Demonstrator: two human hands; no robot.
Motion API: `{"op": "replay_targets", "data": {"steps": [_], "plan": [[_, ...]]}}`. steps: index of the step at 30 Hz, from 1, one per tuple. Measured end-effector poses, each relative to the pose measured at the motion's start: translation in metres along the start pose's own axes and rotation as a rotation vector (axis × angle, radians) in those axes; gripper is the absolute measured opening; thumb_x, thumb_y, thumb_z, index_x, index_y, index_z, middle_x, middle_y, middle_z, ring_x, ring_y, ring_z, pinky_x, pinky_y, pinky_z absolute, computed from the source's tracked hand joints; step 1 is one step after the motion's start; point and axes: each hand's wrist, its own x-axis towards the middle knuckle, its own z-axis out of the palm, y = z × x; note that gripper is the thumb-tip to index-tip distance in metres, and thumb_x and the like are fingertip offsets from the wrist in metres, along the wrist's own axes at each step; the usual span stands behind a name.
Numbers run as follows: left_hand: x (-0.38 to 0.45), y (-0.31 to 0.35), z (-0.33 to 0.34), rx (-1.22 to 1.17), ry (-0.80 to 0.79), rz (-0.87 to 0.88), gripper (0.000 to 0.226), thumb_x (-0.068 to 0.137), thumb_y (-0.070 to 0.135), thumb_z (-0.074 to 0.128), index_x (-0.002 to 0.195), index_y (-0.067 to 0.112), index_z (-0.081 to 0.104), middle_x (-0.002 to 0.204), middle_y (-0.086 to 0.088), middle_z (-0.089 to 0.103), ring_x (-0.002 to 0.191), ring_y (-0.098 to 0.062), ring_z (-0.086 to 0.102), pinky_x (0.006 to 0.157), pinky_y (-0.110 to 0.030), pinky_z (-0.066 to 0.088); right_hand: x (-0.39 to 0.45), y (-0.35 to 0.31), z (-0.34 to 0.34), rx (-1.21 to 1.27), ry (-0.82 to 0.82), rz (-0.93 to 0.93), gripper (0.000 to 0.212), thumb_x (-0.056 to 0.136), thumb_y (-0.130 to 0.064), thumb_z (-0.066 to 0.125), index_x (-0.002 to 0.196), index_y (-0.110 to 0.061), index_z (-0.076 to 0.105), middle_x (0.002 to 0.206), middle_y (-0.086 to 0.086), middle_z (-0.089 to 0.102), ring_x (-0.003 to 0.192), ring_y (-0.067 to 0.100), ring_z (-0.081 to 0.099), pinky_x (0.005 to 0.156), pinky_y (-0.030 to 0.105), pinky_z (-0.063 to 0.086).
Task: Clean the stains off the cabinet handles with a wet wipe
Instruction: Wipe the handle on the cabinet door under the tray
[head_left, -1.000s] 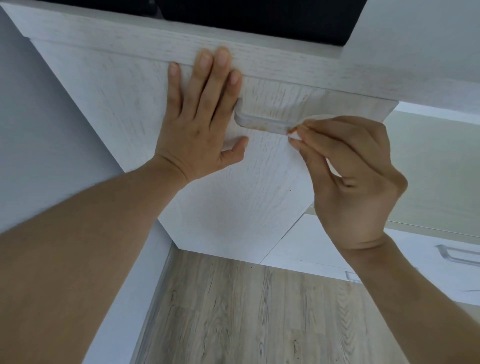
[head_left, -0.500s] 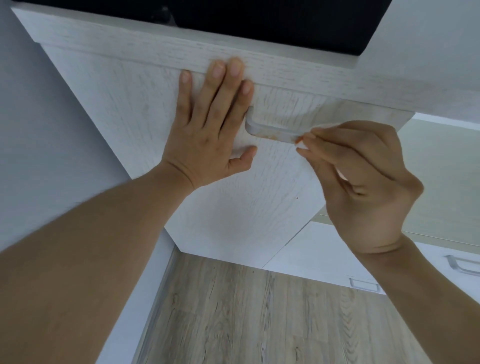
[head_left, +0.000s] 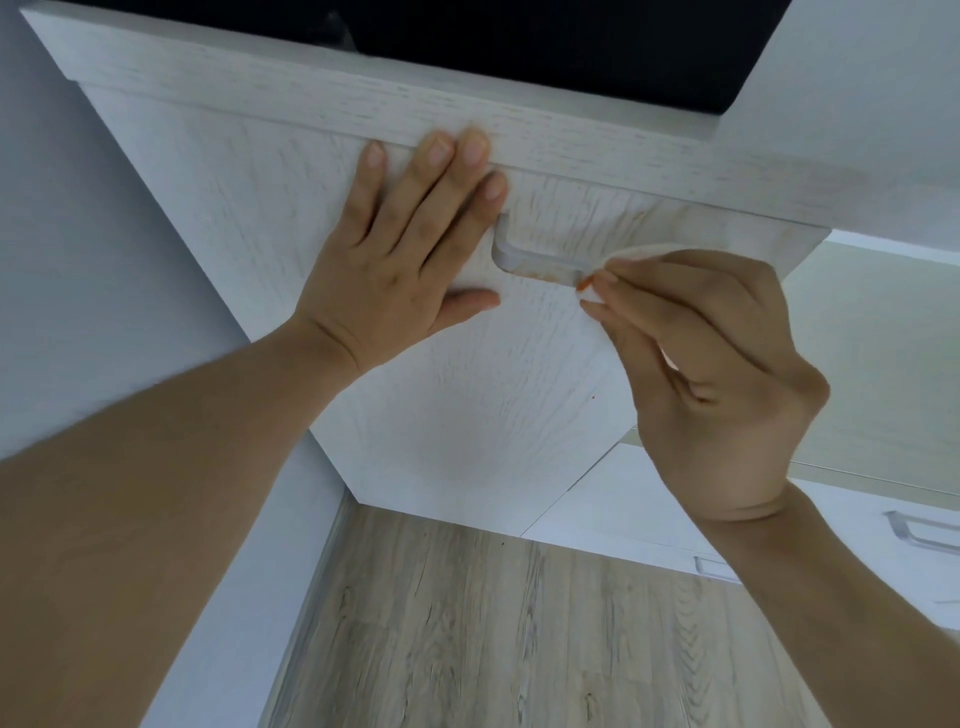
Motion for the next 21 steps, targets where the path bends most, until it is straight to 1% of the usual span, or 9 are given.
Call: {"op": "replay_targets", "data": {"steps": [6,9,12,14,17,21], "plan": [[-0.003,0.003,0.007,0.036,0.058,0.018,0.08,0.101,0.055,0.025,0.15,0.0,-0.004,0.157,-0.016,-0.017,0.146,-0.027,-0.01,0.119,-0.045,-0.002,0.0,-0.004,0.009,0.009,0.023,0.046,0.005,0.086,-0.002,0.074,0.09,0.002,0.075,0.089,0.01,0.072,0.085,0.023,0.063,0.087,0.02,0.05],[-0.002,0.004,0.009,0.023,0.078,0.022,0.078,0.1,0.054,0.023,0.15,0.0,-0.002,0.157,-0.015,-0.014,0.146,-0.026,-0.009,0.119,-0.044,-0.001,-0.001,-0.006,0.006,0.01,0.037,0.117,0.007,0.085,-0.004,0.075,0.091,0.0,0.074,0.092,0.004,0.069,0.086,0.022,0.061,0.087,0.018,0.047],[-0.002,0.005,0.01,0.032,0.093,0.026,0.077,0.1,0.053,0.022,0.15,-0.001,0.0,0.158,-0.016,-0.012,0.146,-0.027,-0.007,0.119,-0.045,0.0,-0.001,-0.013,0.011,0.03,0.08,0.187,0.009,0.085,-0.005,0.075,0.093,-0.004,0.072,0.09,-0.002,0.064,0.086,0.021,0.06,0.082,0.018,0.05],[-0.002,0.004,0.01,0.033,0.099,0.027,0.077,0.1,0.053,0.023,0.15,-0.001,0.001,0.158,-0.016,-0.012,0.146,-0.027,-0.006,0.119,-0.045,0.0,0.001,-0.016,0.014,0.038,0.078,0.188,0.011,0.086,-0.007,0.075,0.096,-0.006,0.071,0.09,-0.004,0.062,0.086,0.019,0.06,0.078,0.02,0.052],[-0.001,0.005,0.01,0.026,0.103,0.031,0.077,0.1,0.053,0.022,0.15,-0.001,0.001,0.158,-0.016,-0.012,0.146,-0.027,-0.006,0.119,-0.045,0.0,0.002,-0.015,0.013,0.026,0.053,0.171,0.008,0.086,-0.005,0.075,0.094,-0.003,0.072,0.092,-0.002,0.064,0.087,0.02,0.061,0.083,0.019,0.05],[-0.001,0.003,0.01,0.037,0.093,0.031,0.077,0.101,0.053,0.023,0.15,-0.001,0.0,0.157,-0.017,-0.013,0.146,-0.027,-0.007,0.119,-0.044,0.0,0.004,-0.018,0.02,0.037,0.05,0.155,0.007,0.086,-0.005,0.074,0.092,-0.002,0.073,0.088,0.001,0.066,0.086,0.02,0.06,0.082,0.018,0.05]]}}
